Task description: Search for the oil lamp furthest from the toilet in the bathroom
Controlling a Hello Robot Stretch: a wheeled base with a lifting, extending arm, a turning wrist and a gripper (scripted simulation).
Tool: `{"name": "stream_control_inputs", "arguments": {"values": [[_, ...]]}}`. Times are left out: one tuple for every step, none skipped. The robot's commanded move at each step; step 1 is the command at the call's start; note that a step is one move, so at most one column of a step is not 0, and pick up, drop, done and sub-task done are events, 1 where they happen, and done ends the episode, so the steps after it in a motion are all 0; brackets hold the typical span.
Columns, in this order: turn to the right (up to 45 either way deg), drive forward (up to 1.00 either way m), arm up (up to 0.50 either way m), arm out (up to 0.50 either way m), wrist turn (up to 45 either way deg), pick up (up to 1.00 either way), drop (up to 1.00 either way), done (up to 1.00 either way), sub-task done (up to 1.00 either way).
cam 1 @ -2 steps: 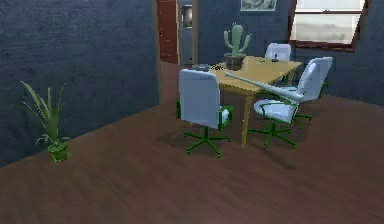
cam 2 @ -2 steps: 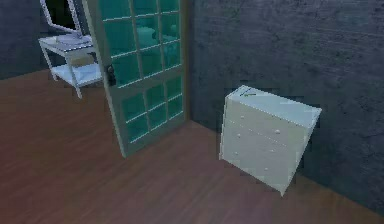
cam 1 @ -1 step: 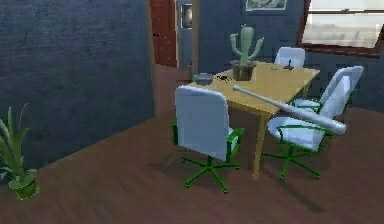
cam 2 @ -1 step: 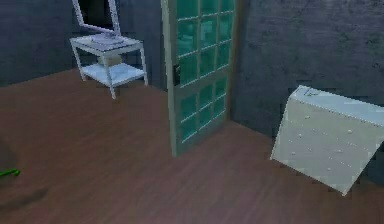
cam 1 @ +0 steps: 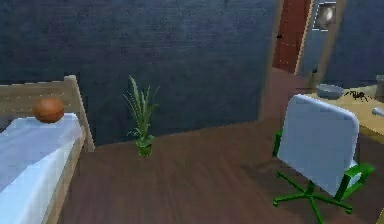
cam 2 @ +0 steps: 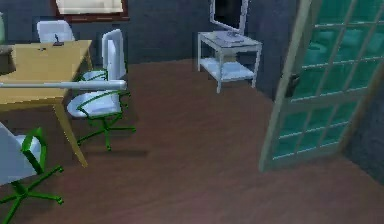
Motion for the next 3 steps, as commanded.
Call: {"name": "stream_control_inputs", "arguments": {"values": [[0.0, 1.00, 0.00, 0.00, 0.0, 0.00, 0.00, 0.00, 0.00], [-6.0, 0.00, 0.00, 0.00, 0.0, 0.00, 0.00, 0.00, 0.00], [0.0, 0.20, 0.00, 0.00, 0.0, 0.00, 0.00, 0.00, 0.00]]}}
